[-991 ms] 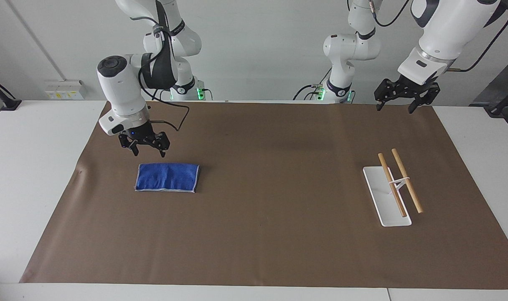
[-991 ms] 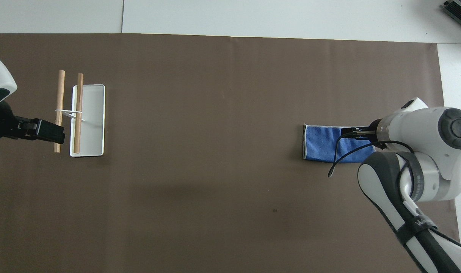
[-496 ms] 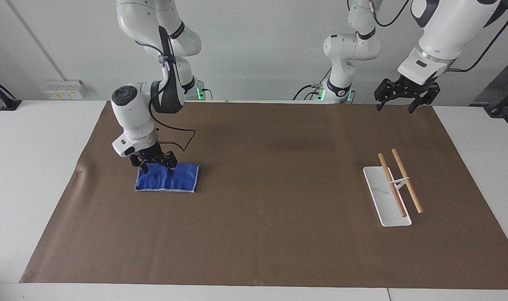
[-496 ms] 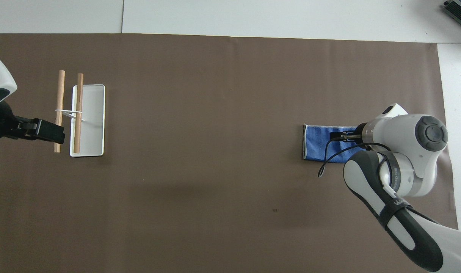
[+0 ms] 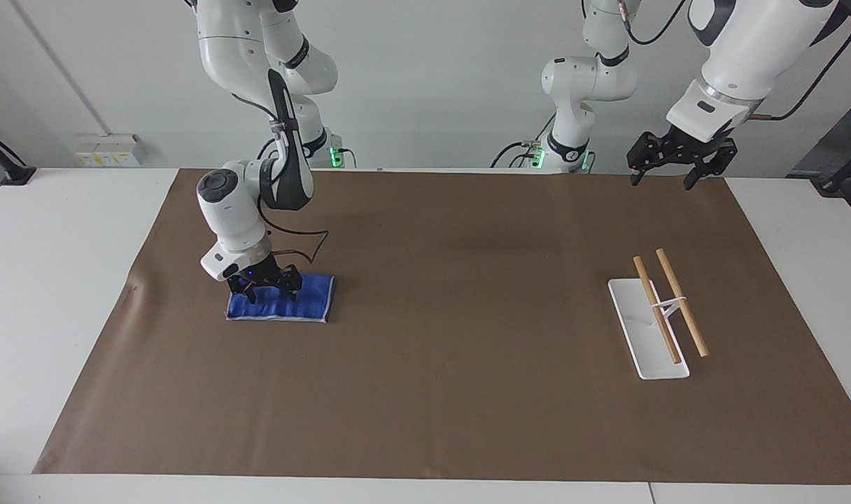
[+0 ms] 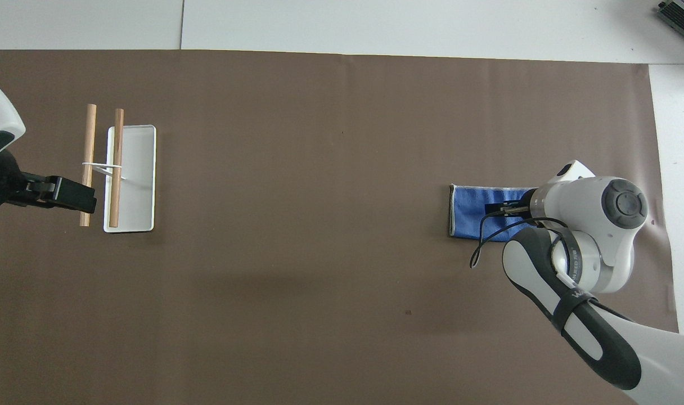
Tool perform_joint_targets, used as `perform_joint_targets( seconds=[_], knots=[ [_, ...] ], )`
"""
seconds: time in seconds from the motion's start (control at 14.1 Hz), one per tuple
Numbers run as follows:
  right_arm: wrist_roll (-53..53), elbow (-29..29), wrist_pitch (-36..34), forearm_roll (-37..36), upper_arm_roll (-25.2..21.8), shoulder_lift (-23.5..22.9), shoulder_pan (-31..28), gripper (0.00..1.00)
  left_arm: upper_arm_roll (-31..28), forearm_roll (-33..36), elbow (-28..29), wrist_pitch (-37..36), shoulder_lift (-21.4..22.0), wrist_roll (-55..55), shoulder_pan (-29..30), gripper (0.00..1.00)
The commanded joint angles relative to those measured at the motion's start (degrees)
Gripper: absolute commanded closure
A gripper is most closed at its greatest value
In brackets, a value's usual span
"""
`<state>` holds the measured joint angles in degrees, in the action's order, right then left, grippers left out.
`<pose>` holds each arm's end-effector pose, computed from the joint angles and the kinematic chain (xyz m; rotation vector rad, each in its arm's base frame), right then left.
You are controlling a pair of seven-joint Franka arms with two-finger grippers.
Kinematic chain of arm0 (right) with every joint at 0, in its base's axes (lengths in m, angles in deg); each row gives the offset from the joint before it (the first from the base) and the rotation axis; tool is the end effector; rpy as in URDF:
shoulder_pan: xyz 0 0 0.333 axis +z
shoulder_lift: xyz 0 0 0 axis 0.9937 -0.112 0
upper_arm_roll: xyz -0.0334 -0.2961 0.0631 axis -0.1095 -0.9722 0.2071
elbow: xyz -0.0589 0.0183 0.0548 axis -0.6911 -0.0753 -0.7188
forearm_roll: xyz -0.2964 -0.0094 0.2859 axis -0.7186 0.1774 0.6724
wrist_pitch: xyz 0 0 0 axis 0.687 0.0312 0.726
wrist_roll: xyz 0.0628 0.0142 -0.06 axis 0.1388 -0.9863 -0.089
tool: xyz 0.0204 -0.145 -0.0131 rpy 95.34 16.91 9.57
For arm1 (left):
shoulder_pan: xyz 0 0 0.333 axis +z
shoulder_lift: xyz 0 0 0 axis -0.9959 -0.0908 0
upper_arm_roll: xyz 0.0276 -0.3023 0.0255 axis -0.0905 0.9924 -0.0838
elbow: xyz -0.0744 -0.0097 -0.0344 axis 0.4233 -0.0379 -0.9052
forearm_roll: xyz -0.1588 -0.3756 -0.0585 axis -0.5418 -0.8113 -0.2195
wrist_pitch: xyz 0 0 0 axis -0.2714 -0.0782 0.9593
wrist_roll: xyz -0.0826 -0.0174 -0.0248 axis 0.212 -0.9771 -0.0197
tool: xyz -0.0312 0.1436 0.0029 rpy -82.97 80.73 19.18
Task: Right arm passes towel to left arm to hang
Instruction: 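Close the right gripper on the blue towel's edge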
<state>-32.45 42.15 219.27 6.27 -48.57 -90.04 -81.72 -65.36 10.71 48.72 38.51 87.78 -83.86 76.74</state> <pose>0.5656 0.0054 0.2144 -3.1074 -0.1028 -0.2003 0.5445 -0.0782 0.5819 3.1219 -0.2467 -0.0858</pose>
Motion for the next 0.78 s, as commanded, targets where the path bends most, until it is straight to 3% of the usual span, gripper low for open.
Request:
perform_joint_targets(
  seconds=[0.0, 0.07, 0.14, 0.42, 0.71],
  knots=[
    [-2.4, 1.6, 2.3, 1.2, 0.4, 0.1, -0.6, 0.51, -0.4, 1.0, 1.2, -0.6, 1.4, -0.6, -0.4, 0.00],
    [-1.9, 1.5, 2.4, 1.2, 0.4, 0.1, -0.6, 0.79, -0.4, 1.0, 1.1, -0.6, 1.4, -0.6, -0.4, 0.00],
    [-1.6, 1.5, 2.3, 1.2, 0.4, 0.1, -0.6, 0.97, -0.4, 1.0, 1.1, -0.6, 1.4, -0.6, -0.4, 0.00],
    [-1.9, 0.1, -0.4, 3.6, 0.7, 0.5, 0.2, 1.00, -0.4, 1.0, 1.1, -0.6, 1.4, -0.6, -0.4, 0.00],
    [-1.8, -6.0, -11.1, 10.0, 2.2, 3.3, 0.3, 1.00, -0.4, 1.0, 1.2, -0.6, 1.4, -0.6, -0.4, 0.00]
  ],
)
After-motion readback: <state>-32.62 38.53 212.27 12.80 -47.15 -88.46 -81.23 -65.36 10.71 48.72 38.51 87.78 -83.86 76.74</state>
